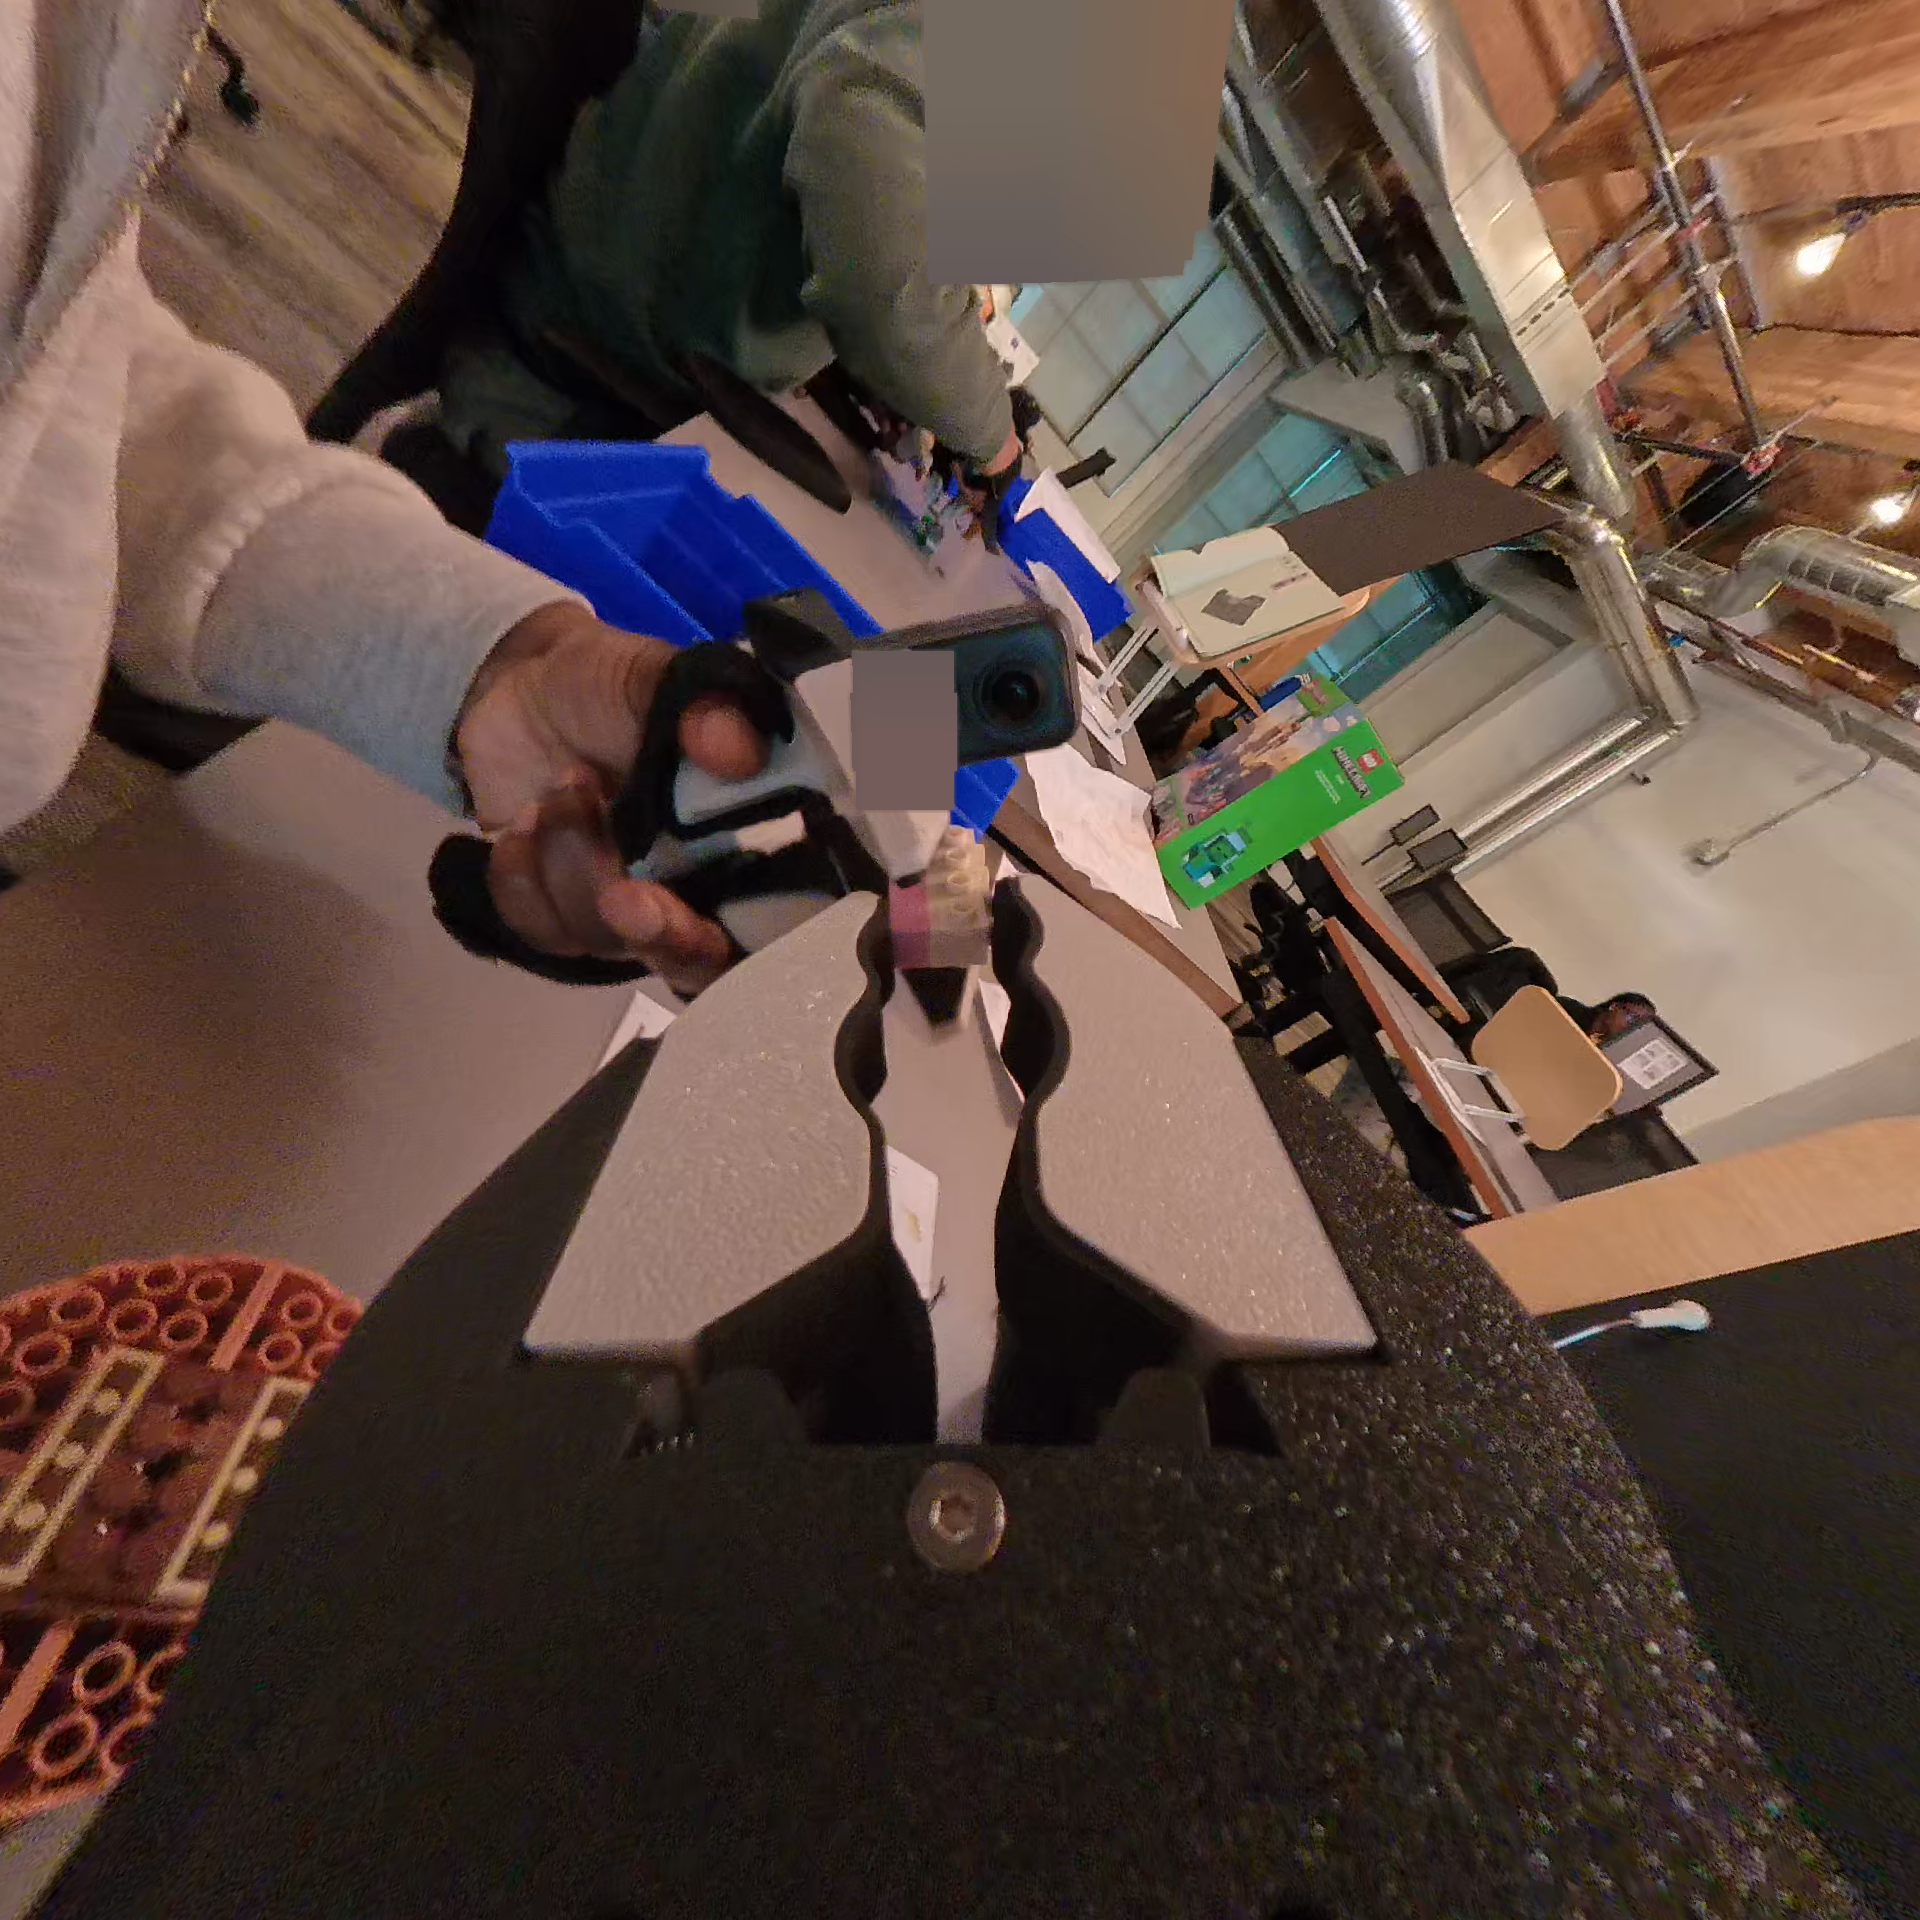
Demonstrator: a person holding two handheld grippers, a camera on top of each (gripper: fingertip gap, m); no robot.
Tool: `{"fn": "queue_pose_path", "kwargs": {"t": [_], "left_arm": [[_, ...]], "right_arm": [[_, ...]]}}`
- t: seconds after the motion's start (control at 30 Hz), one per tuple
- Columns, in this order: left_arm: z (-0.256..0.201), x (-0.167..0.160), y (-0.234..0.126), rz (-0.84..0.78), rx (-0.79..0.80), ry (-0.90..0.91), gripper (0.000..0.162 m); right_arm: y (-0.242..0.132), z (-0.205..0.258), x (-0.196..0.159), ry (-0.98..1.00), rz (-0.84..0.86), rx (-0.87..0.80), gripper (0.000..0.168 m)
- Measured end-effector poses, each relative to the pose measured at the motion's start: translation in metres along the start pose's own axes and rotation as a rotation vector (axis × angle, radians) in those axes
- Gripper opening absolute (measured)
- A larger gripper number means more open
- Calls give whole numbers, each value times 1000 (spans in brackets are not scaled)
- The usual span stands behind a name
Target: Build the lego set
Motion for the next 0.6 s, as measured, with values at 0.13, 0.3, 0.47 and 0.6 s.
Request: {"fn": "queue_pose_path", "kwargs": {"t": [0.13, 0.3, 0.47, 0.6], "left_arm": [[-2, -6, 1, 46, 3, 18, 38], [2, -11, -5, 91, 54, 37, 40], [6, -24, -6, 117, 84, 34, 21], [8, -35, -10, 117, 61, -25, 23]], "right_arm": [[0, -1, -4, 52, -11, -9, 18], [-4, 2, -8, 91, -10, 9, 18], [-7, 19, -16, 128, 25, 38, 18], [-14, 25, -26, 206, 31, 34, 18]]}}
Point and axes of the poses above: each gripper's, where its closed fingertips meet, y out along the fingers, x out of its top, z = x × y across the jaws, the point moved 1 cm from there along -y, back along the fingers, and after that the axes turned 7 degrees about z, right-handed, at the moved point
